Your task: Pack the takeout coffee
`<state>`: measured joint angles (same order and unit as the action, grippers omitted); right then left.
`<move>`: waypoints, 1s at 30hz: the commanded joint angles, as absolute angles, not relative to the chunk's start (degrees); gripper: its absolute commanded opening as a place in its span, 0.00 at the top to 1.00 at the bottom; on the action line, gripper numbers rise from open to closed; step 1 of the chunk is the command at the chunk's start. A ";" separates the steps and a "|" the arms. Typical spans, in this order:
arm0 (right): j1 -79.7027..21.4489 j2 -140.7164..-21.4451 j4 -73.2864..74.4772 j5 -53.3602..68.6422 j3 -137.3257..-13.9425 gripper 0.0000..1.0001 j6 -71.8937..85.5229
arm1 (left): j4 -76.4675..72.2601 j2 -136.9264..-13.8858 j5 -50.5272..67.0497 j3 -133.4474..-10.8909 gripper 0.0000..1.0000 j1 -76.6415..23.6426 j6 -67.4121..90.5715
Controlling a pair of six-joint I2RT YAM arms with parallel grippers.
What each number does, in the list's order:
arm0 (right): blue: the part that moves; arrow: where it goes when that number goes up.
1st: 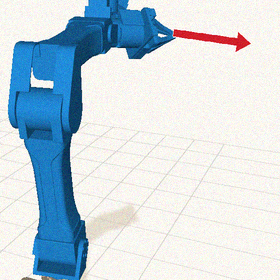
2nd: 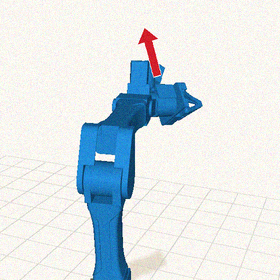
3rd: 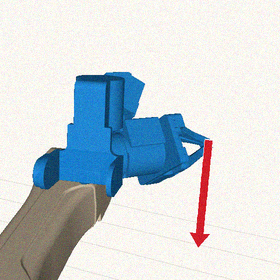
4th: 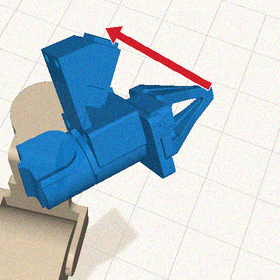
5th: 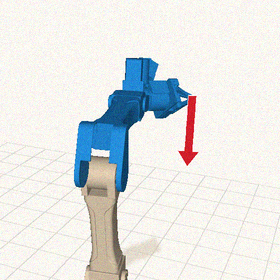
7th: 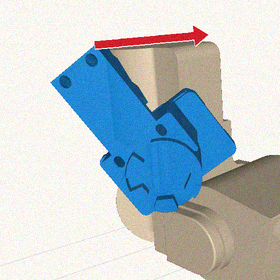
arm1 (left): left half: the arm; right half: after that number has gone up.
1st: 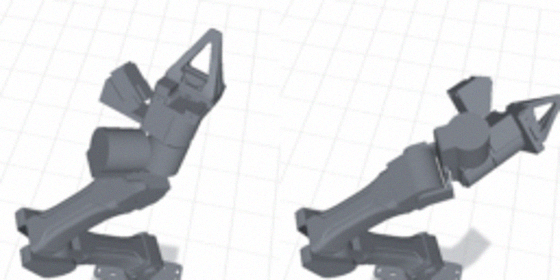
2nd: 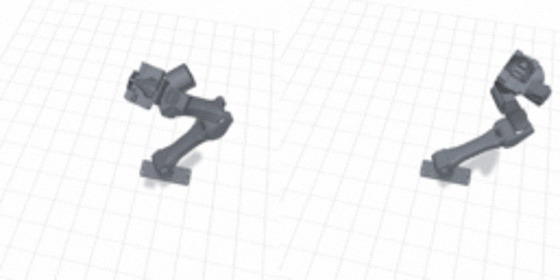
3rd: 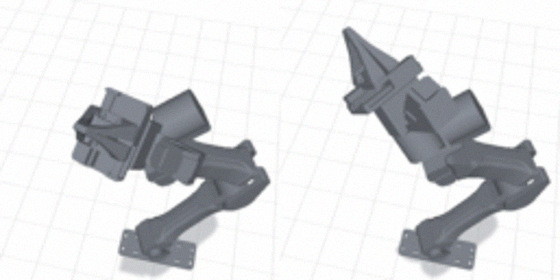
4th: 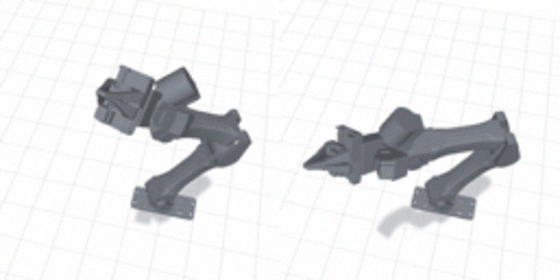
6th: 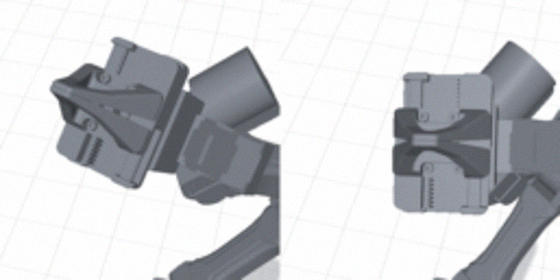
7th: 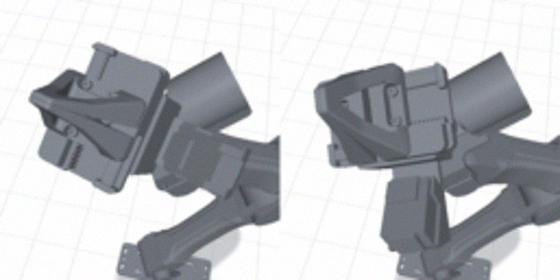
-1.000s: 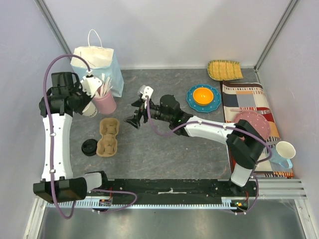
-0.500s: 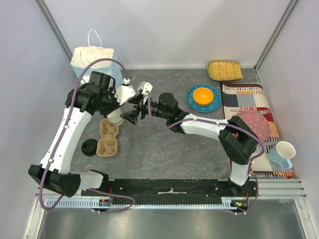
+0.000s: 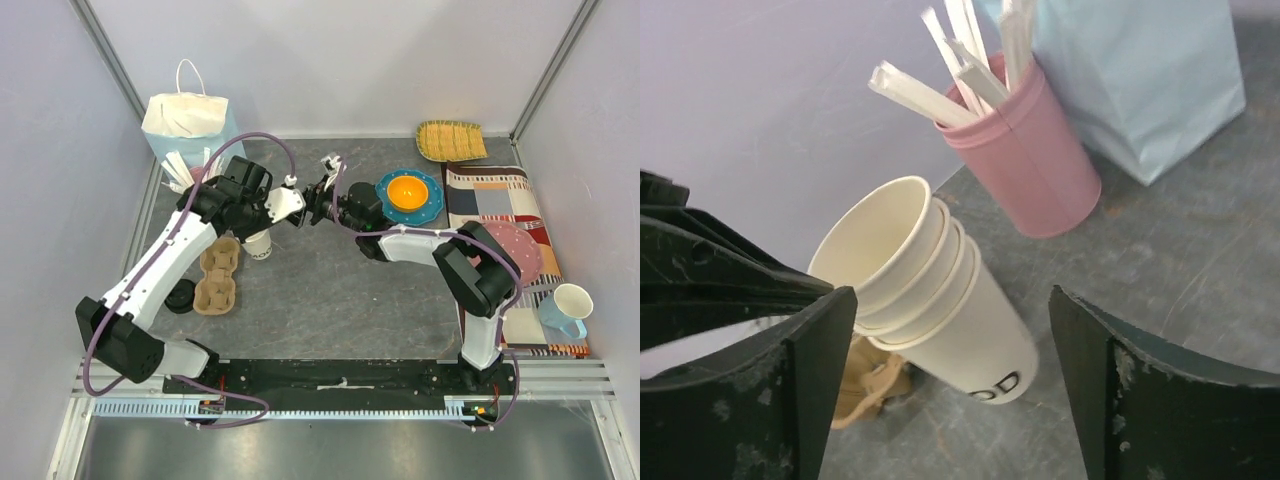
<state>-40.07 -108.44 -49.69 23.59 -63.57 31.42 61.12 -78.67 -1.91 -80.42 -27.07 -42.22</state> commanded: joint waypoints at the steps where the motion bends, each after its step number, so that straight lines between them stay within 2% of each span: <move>1: -40.78 -110.82 -45.19 17.85 -65.30 0.23 46.64 | 51.78 -78.66 -4.83 -77.01 0.98 -27.42 -38.76; 6: -41.04 -114.34 -48.77 19.41 -64.86 0.27 62.11 | 49.49 -79.98 -5.01 -75.06 0.98 -28.04 -38.23; 11: -41.48 -117.51 -47.99 19.95 -66.53 0.28 63.63 | 48.52 -80.42 -4.92 -74.00 0.98 -28.13 -38.41; 21: -41.48 -119.18 -55.71 21.09 -64.61 0.29 67.06 | 48.34 -82.00 -5.27 -73.30 0.98 -28.13 -38.67; 30: -42.01 -120.23 -53.62 20.66 -65.91 0.28 68.11 | 48.16 -82.35 -5.01 -73.48 0.98 -28.12 -38.94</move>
<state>-41.39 -118.89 -51.92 20.69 -64.05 66.65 50.35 -82.11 -4.47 -73.10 -27.88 -40.05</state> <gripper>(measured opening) 0.723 0.040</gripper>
